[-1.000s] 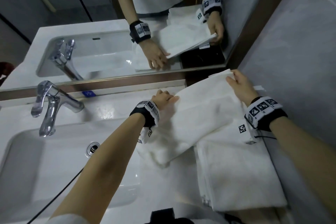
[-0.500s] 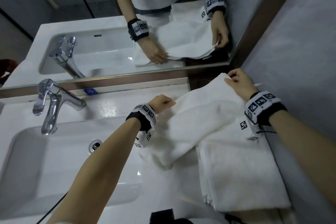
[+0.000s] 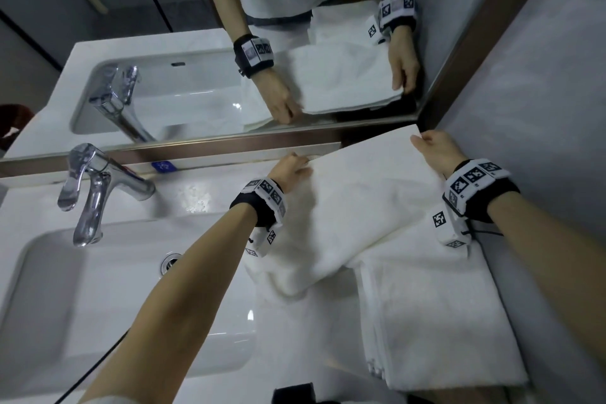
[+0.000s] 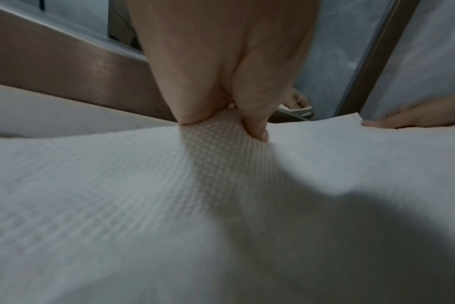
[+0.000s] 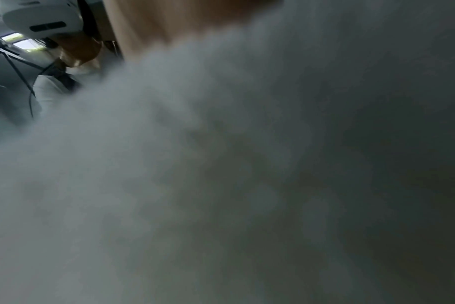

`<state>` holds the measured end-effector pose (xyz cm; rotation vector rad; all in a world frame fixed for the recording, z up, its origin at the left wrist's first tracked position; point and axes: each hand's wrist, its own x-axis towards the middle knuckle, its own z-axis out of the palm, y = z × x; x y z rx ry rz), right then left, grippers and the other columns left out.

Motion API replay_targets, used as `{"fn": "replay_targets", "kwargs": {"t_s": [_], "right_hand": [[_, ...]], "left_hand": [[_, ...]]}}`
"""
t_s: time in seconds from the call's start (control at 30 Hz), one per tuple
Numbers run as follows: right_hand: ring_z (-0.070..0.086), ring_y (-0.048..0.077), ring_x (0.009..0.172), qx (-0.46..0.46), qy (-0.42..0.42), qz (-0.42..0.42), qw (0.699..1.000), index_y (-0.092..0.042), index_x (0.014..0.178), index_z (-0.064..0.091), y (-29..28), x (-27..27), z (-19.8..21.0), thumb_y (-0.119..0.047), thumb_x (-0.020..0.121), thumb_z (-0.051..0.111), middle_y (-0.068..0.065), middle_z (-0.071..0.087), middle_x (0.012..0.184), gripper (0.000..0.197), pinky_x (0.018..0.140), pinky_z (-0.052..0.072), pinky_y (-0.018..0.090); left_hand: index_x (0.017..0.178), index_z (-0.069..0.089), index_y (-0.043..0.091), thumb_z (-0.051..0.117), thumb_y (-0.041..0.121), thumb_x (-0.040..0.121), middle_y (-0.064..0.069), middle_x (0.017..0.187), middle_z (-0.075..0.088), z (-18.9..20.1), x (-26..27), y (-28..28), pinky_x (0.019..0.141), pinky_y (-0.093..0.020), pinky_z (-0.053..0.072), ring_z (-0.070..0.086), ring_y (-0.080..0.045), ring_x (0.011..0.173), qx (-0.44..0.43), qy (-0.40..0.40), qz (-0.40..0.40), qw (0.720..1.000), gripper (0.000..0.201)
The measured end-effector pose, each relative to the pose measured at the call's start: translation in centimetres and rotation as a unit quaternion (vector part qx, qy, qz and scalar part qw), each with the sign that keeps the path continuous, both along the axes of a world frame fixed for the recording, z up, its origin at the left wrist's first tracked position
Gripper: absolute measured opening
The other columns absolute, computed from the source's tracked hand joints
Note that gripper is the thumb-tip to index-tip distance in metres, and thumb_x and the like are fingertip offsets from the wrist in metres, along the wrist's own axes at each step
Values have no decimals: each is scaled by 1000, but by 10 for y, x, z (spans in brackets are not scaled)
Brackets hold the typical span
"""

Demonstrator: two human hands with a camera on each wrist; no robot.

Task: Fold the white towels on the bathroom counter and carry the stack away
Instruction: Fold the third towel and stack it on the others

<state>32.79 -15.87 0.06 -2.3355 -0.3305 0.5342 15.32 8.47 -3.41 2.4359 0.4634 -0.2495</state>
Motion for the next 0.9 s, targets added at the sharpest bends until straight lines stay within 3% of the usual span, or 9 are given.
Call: {"fn": "replay_targets", "kwargs": {"t_s": [0.17, 0.3, 0.5, 0.57, 0.63, 0.7, 0.77, 0.83, 0.9], "right_hand": [[58, 40, 95, -51, -14, 9, 999, 11, 104, 57, 0, -4, -7, -23, 97, 47, 27, 61, 95, 35, 80, 43, 39], [60, 43, 99, -83, 35, 19, 996, 13, 102, 59, -8, -5, -9, -32, 95, 50, 32, 64, 106, 47, 89, 46, 43], [51, 26, 69, -142, 124, 19, 982, -9, 58, 42, -22, -11, -7, -38, 88, 60, 10, 50, 67, 46, 64, 36, 32], [57, 30, 85, -166, 128, 34, 977, -6, 65, 51, -23, -13, -2, -38, 88, 60, 16, 60, 84, 41, 75, 40, 33], [57, 37, 106, -180, 123, 49, 975, 7, 90, 60, -24, -15, 0, -33, 91, 57, 26, 61, 113, 40, 84, 41, 36], [52, 40, 117, -174, 95, 51, 979, 13, 117, 53, -23, -18, 1, -26, 95, 53, 28, 53, 128, 44, 92, 41, 39], [52, 40, 115, -146, 42, 40, 988, 8, 122, 51, -21, -20, 1, -20, 96, 50, 26, 54, 127, 39, 93, 40, 39], [55, 40, 108, -98, -11, 20, 995, 5, 116, 53, -17, -19, 4, -15, 96, 47, 27, 58, 118, 29, 85, 40, 36], [56, 40, 105, -62, -43, 12, 997, 4, 114, 53, -12, -17, 7, -14, 96, 45, 28, 59, 115, 26, 80, 39, 34]], "left_hand": [[118, 55, -3, 53, 24, 94, -24, 113, 53, -9, -4, -2, 92, -34, 38, 52, -37, 107, 3, 25, 6, 1000, 36], [102, 55, 5, 41, 48, 95, -17, 112, 62, -13, -31, 22, 92, -42, 42, 56, -34, 105, 50, 110, 15, 993, 46], [100, 55, 4, 44, 42, 96, -16, 109, 61, -23, -97, 73, 85, -35, 40, 56, -32, 103, 23, 144, 87, 985, 40], [90, 54, 5, 51, 39, 93, -15, 94, 59, -26, -112, 81, 79, -36, 43, 56, -28, 89, -30, 123, 137, 983, 35], [87, 52, 5, 55, 33, 92, -11, 93, 58, -26, -119, 79, 84, -41, 50, 57, -26, 87, -148, 102, 213, 960, 28], [92, 46, 3, 52, 24, 95, -11, 96, 58, -26, -120, 72, 83, -41, 53, 58, -26, 90, -242, 86, 266, 929, 22], [98, 35, 4, 46, 20, 97, -5, 85, 51, -23, -112, 66, 73, -35, 51, 52, -22, 84, -222, 42, 297, 928, 19], [101, 25, 7, 40, 17, 99, 2, 76, 40, -19, -101, 62, 58, -16, 43, 42, -16, 75, -172, -37, 335, 926, 18], [102, 23, 10, 37, 18, 100, 4, 74, 36, -12, -89, 56, 45, -7, 35, 38, -13, 65, -169, -111, 390, 899, 16]]}}
